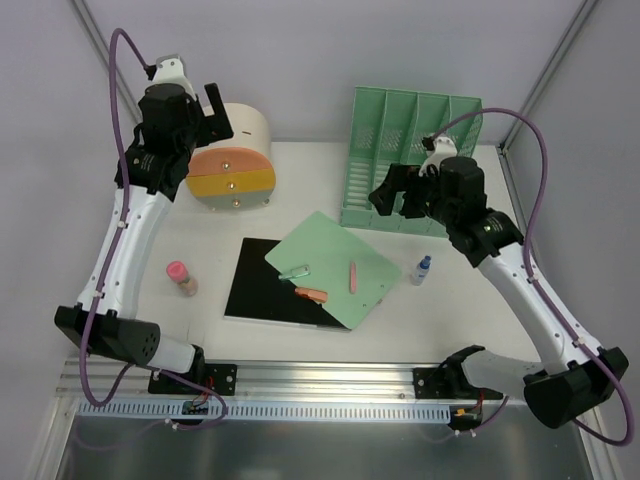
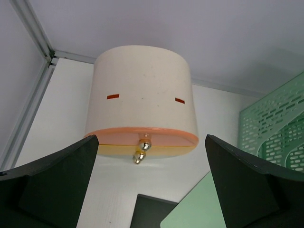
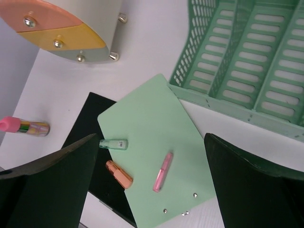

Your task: Organize the desk

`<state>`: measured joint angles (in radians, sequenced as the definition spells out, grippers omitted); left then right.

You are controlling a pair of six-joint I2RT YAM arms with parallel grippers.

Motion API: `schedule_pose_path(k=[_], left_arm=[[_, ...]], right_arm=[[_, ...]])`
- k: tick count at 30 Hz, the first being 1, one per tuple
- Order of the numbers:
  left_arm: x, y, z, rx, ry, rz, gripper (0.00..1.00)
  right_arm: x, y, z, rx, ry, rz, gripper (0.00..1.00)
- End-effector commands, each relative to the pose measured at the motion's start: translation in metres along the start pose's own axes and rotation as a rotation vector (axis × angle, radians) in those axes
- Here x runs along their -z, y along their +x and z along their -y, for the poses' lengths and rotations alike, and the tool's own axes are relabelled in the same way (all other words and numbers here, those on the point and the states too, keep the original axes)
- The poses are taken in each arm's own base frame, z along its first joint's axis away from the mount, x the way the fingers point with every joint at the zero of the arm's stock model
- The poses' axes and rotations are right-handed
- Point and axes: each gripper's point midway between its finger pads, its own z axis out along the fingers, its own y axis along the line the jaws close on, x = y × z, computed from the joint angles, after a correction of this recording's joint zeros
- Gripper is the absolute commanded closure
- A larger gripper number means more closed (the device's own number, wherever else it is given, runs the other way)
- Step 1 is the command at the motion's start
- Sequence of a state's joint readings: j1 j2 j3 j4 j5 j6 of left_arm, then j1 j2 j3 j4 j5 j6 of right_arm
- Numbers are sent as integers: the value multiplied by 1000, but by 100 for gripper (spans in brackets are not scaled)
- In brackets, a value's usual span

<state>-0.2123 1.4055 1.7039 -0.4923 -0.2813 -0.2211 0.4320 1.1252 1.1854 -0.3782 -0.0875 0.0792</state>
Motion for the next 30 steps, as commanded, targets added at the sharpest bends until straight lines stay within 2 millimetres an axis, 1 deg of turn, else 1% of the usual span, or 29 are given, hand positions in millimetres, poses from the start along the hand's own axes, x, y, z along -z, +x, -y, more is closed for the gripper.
schedule_pose_path(k=[1, 2, 3, 4, 5, 6, 7, 8, 9, 10, 11, 12, 13, 14, 15, 16, 17, 18, 19, 20, 21, 22, 23, 24, 25, 26, 27, 28, 30], left_arm=[[-16, -8, 6, 27, 30, -6, 1], [-21, -14, 1, 35, 21, 4, 1], [-32, -9, 2, 35, 31, -21, 1], [-36, -13, 0, 49, 28, -20, 1], [-43, -10, -9, 64, 9, -39, 1], [-49, -7, -11, 75, 10, -55, 1], [-60, -3, -10, 92, 20, -74, 1], [-66, -2, -15, 99, 8, -77, 1], [-75, 1, -19, 98, -3, -83, 1], [-79, -1, -21, 95, -8, -74, 1], [-83, -1, -21, 93, -4, -71, 1], [-92, 0, -23, 92, -1, -71, 1], [-94, -5, -22, 92, 8, -61, 1], [-97, -5, -19, 92, 32, -67, 1], [-104, -1, -18, 90, 44, -78, 1], [-106, -3, -16, 79, 56, -73, 1], [-107, -2, -13, 71, 77, -74, 1], [-110, -3, -11, 66, 89, -69, 1], [-112, -3, -13, 59, 92, -66, 1], [-114, -3, -15, 58, 91, -66, 1], [-117, 1, -12, 59, 117, -76, 1], [-120, -2, -15, 60, 119, -71, 1], [-123, 1, -17, 62, 123, -78, 1], [-128, 5, -14, 63, 144, -94, 1], [-131, 9, -12, 61, 152, -103, 1], [-133, 10, -11, 55, 163, -108, 1], [-138, 15, -9, 41, 178, -121, 1], [-140, 16, -8, 30, 184, -119, 1], [-147, 22, -11, 16, 173, -130, 1]], right_arm=[[3, -45, -44, 11, -120, 98, 0], [-5, -43, -47, 12, -122, 80, 0], [-6, -48, -56, 13, -141, 88, 0], [-9, -50, -61, 10, -150, 89, 0], [-19, -47, -63, 3, -152, 69, 0], [-24, -49, -70, -4, -172, 69, 0], [-25, -54, -85, -9, -204, 79, 0], [-37, -50, -90, -9, -208, 63, 0], [-41, -55, -97, -7, -218, 83, 0], [-45, -51, -111, -1, -241, 74, 0], [-57, -52, -120, -8, -248, 67, 0], [-62, -53, -133, -10, -268, 77, 0], [-66, -56, -140, -15, -278, 87, 0], [-78, -54, -146, -36, -282, 81, 0], [-83, -59, -158, -49, -312, 110, 0], [-88, -62, -163, -62, -323, 120, 0], [-91, -72, -171, -80, -339, 142, 0], [-108, -67, -174, -83, -329, 130, 0], [-114, -68, -177, -87, -331, 130, 0], [-115, -79, -185, -105, -350, 148, 0], [-121, -79, -191, -113, -362, 146, 0], [-138, -69, -193, -119, -359, 120, 0], [-143, -69, -197, -127, -369, 116, 0], [-143, -75, -207, -143, -390, 126, 0], [-156, -66, -208, -152, -386, 106, 0], [-158, -71, -215, -165, -410, 134, 0], [-160, -70, -220, -191, -420, 136, 0], [-169, -66, -222, -203, -422, 131, 0], [-173, -66, -231, -223, -442, 139, 0]])
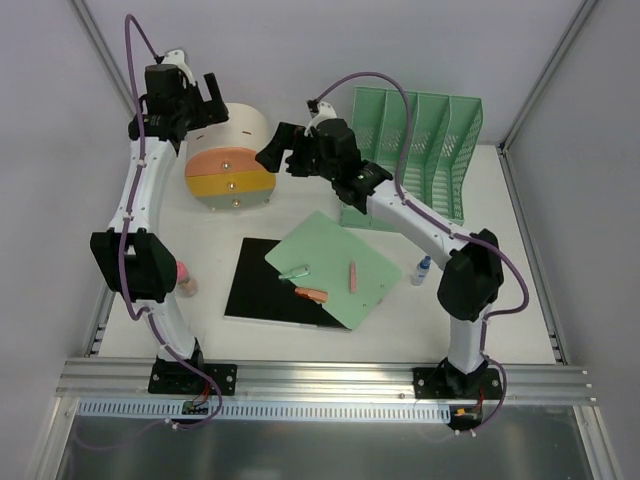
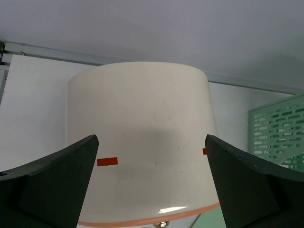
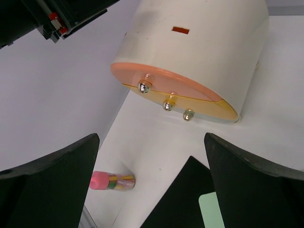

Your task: Organize the desk

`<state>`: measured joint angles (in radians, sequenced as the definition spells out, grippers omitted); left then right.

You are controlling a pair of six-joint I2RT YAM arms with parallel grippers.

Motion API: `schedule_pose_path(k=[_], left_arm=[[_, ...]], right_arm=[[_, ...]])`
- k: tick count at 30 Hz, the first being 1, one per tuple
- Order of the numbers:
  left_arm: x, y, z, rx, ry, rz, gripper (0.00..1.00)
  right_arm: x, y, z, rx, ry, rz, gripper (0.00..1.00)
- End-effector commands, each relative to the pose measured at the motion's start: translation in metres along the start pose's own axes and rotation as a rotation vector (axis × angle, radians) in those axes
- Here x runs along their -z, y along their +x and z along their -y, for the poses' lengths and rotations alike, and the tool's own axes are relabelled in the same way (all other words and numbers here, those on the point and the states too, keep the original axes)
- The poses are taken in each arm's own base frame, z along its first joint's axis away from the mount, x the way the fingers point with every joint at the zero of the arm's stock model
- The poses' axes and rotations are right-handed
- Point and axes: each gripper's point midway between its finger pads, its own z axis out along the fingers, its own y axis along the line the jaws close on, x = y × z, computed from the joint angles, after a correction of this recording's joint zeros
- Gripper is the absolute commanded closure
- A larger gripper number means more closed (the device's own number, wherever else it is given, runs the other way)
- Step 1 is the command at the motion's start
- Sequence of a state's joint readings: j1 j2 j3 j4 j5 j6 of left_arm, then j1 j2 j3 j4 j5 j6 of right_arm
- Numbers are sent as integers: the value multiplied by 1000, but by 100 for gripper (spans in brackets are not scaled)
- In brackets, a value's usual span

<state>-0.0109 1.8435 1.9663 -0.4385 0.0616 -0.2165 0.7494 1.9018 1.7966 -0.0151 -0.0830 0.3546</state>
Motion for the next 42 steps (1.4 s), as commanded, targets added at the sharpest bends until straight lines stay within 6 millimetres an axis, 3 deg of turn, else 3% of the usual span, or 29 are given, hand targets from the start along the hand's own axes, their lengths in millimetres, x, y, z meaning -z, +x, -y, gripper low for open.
schedule_pose_path(k=[1, 7, 16, 24, 31, 42], left_arm=[[-8, -10, 5, -60, 47, 29, 1], [-24, 5, 0, -67, 42, -8, 1], [-15, 17, -5, -61, 22, -21, 1], [-4, 33, -12, -54, -8, -53, 1], [5, 55, -18, -48, -22, -83, 1], [16, 55, -15, -41, -9, -83, 1]], right_arm=[[-12, -30, -40, -68, -110, 116, 0], [-27, -16, -64, -98, -170, 96, 0], [-55, 8, -62, -170, -204, 84, 0], [-83, 19, -52, -202, -197, 90, 0], [-90, 22, -40, -156, -154, 95, 0], [-101, 18, 0, -119, -63, 100, 0]])
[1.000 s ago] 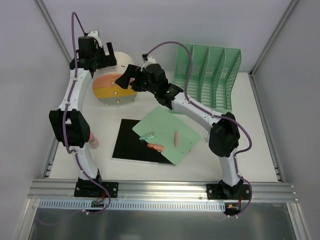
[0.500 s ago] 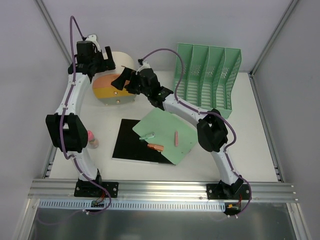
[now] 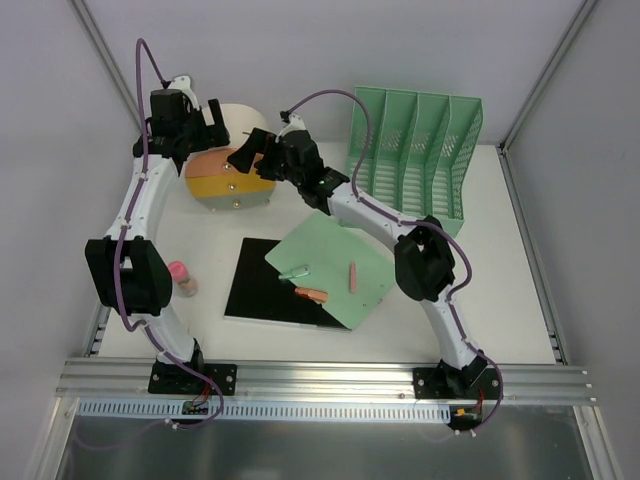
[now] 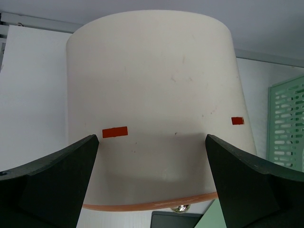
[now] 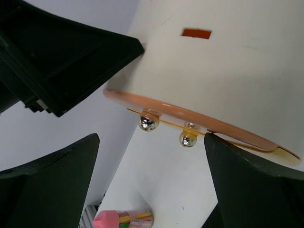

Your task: Organize the desk

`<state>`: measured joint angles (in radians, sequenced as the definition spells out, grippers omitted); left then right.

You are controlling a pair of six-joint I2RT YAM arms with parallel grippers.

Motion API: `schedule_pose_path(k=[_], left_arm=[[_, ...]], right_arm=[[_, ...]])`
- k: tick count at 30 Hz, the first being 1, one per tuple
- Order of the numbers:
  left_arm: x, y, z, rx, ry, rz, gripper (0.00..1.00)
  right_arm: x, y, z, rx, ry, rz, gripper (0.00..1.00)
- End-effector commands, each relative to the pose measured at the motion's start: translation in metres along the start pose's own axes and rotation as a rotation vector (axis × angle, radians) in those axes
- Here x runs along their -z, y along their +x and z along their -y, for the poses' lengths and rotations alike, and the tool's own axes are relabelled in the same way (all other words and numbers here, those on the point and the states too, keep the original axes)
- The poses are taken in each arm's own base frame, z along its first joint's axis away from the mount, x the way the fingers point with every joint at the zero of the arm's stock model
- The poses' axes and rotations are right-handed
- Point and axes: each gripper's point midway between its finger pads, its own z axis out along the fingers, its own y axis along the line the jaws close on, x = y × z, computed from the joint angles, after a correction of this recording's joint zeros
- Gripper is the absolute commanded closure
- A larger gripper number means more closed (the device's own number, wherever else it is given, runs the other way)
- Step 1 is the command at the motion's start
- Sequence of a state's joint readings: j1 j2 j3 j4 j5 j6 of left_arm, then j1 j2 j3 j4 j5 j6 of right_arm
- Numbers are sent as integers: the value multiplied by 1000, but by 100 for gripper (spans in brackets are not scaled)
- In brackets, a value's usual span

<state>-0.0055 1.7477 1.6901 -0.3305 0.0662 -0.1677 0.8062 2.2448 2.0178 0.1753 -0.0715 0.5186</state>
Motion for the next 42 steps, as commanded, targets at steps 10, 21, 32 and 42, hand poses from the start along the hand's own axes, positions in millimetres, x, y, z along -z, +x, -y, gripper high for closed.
schedule_pose_path(k=[10, 21, 32, 42], left_arm=[[23, 1, 6, 3, 23, -11, 1], [21, 4, 10, -3, 29, -20, 1], [35, -35, 22, 2, 40, 68, 1], [20, -49, 29, 16, 12, 88, 1]], right_arm=[[-7, -41, 35, 58, 73, 74, 0], [3, -40, 26, 109, 98, 58, 7], [14, -22, -3, 255, 140, 110, 8], [20, -26, -14, 324, 181, 164, 8]])
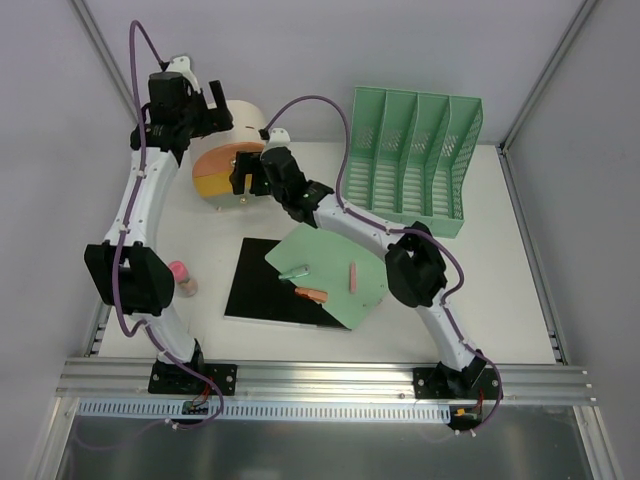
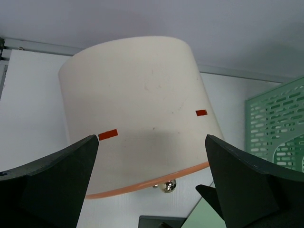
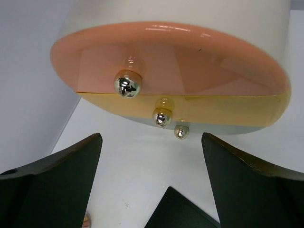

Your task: Organize the desk

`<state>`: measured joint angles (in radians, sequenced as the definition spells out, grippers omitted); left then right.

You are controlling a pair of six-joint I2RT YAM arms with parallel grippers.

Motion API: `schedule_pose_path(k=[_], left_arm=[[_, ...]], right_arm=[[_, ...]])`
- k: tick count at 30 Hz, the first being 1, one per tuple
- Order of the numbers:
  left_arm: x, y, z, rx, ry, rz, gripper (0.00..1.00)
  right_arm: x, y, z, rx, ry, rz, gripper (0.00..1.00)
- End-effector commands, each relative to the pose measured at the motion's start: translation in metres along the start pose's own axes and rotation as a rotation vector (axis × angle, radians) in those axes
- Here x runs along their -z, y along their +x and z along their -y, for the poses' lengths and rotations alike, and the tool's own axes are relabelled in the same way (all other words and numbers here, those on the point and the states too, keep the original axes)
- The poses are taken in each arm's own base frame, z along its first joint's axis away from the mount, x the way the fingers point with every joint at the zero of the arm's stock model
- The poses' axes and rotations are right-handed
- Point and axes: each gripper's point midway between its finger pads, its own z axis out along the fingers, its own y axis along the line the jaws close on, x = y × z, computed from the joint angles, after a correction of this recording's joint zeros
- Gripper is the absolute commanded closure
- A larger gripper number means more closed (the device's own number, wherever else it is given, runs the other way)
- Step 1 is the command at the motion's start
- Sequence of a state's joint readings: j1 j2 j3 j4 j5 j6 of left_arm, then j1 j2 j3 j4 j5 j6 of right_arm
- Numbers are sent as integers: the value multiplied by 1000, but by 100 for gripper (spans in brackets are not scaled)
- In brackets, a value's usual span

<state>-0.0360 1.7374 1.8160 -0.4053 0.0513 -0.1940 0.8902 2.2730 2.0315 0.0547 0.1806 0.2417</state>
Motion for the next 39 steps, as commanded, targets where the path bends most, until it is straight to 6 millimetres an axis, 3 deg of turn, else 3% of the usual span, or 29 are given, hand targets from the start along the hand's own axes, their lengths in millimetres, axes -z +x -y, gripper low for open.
schedule_pose_path(k=[1, 12, 25, 39], left_arm=[[-7, -11, 6, 7, -20, 23, 1], [-39, 20, -2, -17, -116, -38, 1], [-37, 48, -5, -25, -131, -91, 3], [-33, 49, -2, -45, -108, -99, 4]], right_arm=[[30, -73, -20, 3, -6, 176, 8], [27, -83, -28, -26, -22, 199, 9], [16, -95, -40, -50, -53, 251, 11], [-3, -61, -37, -70, -27, 192, 26]])
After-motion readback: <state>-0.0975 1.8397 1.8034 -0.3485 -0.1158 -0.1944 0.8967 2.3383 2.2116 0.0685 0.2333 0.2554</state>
